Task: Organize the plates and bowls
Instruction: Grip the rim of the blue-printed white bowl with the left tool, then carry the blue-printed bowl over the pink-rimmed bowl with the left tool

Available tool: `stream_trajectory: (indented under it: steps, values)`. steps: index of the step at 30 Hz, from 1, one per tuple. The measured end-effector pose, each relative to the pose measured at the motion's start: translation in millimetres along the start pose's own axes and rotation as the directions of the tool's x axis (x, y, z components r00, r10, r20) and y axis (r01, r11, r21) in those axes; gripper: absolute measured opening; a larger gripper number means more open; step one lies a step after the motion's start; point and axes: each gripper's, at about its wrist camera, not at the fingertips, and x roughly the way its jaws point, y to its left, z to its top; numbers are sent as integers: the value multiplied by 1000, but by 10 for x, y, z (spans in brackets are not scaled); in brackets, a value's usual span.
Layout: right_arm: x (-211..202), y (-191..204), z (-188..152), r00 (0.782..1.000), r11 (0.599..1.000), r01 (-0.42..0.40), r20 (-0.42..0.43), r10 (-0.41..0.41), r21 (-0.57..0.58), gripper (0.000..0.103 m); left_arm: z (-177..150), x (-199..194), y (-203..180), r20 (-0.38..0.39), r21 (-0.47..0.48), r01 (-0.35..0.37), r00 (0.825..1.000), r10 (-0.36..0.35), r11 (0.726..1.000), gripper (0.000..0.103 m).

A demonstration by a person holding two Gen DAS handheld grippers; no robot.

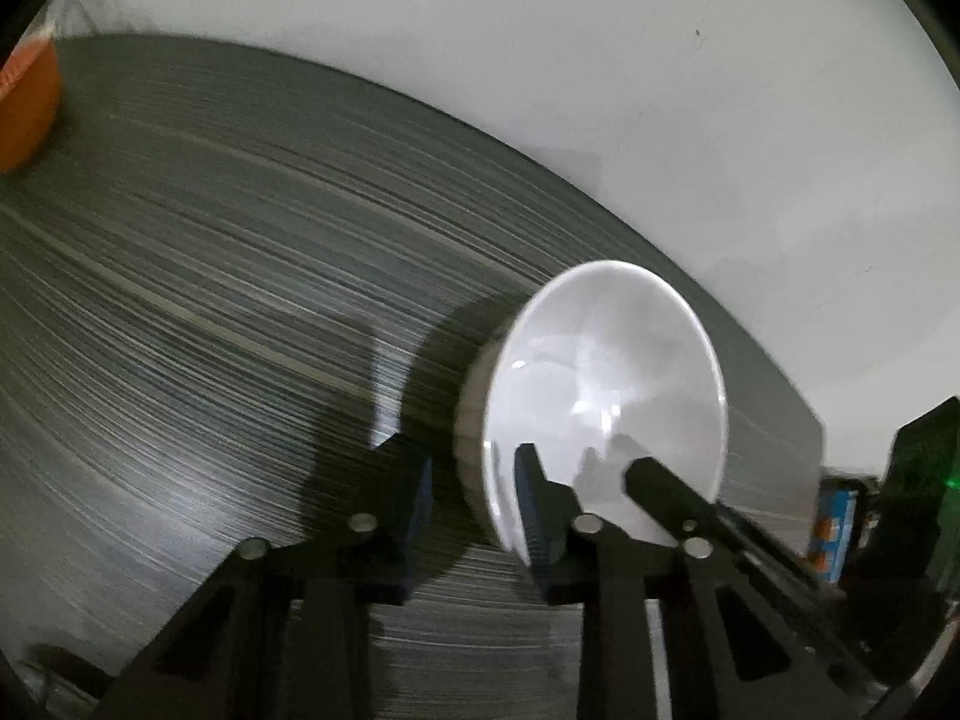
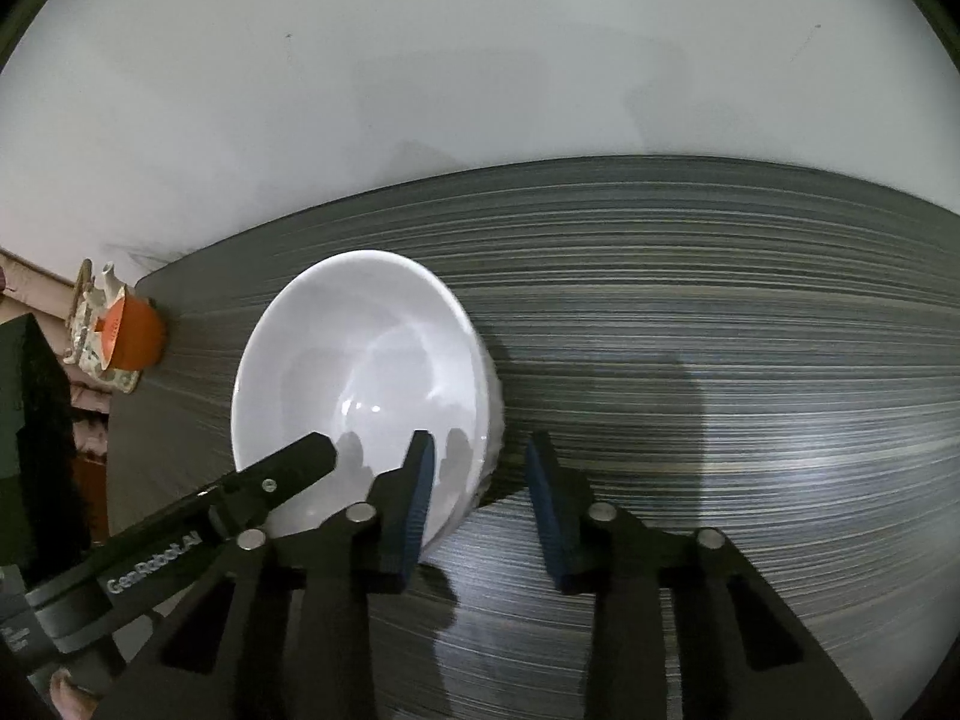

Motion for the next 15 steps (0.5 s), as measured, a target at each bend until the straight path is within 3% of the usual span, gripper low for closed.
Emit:
stream_trajectory:
  steps: [15]
  values:
    - [-83, 77, -151, 1000, 1000, 0, -18, 0, 0, 21, -181, -105, 0, -25, -7, -4, 1000, 4, 1000, 21]
